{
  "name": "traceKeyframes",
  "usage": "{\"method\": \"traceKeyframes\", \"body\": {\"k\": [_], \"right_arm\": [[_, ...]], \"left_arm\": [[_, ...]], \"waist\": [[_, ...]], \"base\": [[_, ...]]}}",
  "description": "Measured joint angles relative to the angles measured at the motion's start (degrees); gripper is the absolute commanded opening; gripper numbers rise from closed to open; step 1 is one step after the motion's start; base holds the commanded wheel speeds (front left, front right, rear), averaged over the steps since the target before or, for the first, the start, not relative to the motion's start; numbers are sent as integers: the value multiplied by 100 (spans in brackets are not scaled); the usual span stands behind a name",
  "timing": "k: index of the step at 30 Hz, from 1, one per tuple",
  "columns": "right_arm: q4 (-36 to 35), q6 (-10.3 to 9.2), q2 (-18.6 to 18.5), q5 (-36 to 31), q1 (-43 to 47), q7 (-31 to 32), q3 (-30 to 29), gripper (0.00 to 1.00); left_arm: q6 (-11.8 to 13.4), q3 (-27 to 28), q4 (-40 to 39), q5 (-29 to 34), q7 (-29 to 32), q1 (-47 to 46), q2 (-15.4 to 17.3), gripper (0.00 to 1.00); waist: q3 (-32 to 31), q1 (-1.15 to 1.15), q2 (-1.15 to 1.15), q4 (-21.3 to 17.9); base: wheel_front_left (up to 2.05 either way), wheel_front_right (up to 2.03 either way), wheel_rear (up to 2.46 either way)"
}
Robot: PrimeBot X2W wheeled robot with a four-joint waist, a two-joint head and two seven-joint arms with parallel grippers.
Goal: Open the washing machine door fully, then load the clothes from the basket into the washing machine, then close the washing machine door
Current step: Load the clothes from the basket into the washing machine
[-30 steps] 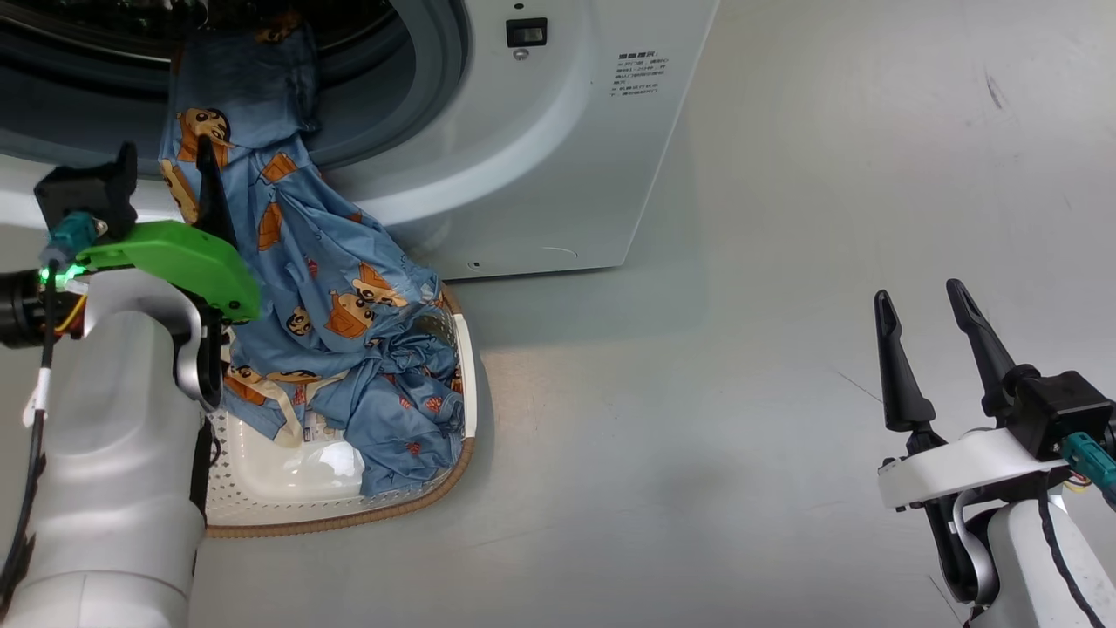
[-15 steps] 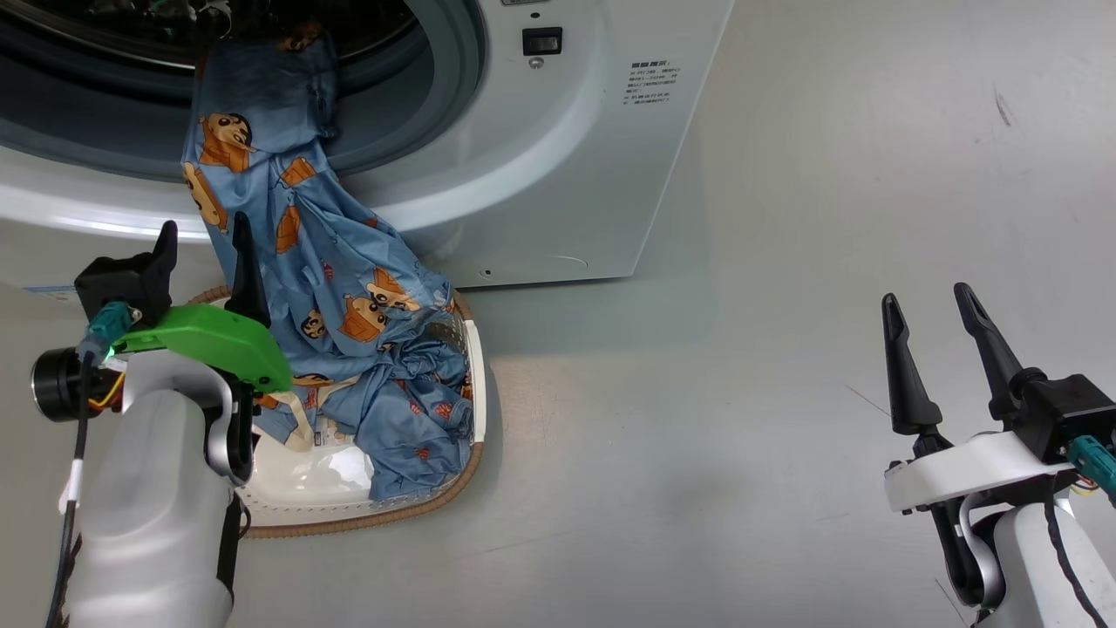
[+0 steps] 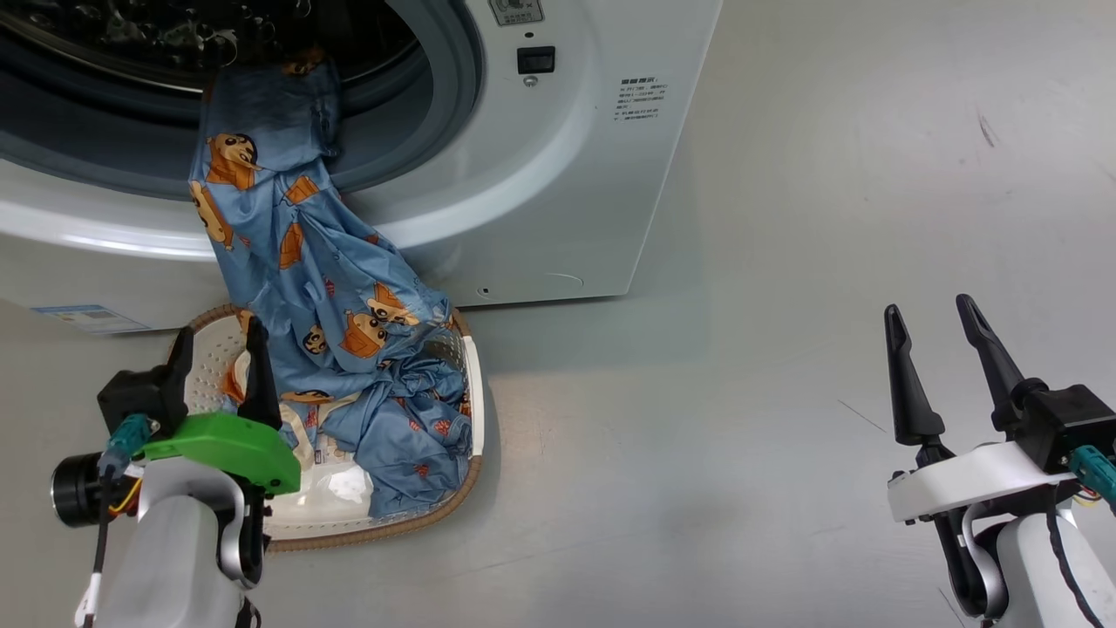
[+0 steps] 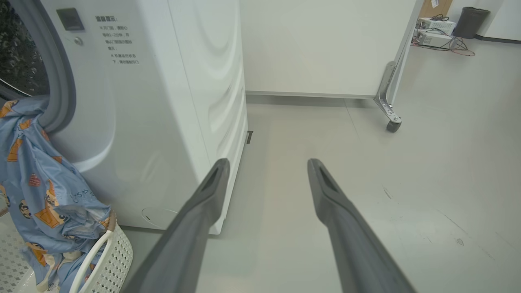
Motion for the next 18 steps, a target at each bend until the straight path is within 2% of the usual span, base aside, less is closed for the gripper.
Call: {"method": "traceKeyframes", "body": {"k": [18], "right_arm": [[-8, 0, -48, -2, 164, 0, -31, 100]], "left_arm": [[132, -9, -1081, -8, 0, 947, -34, 100]], "waist": [[-53, 0, 0, 93]], "base": [[0, 0, 0]]}}
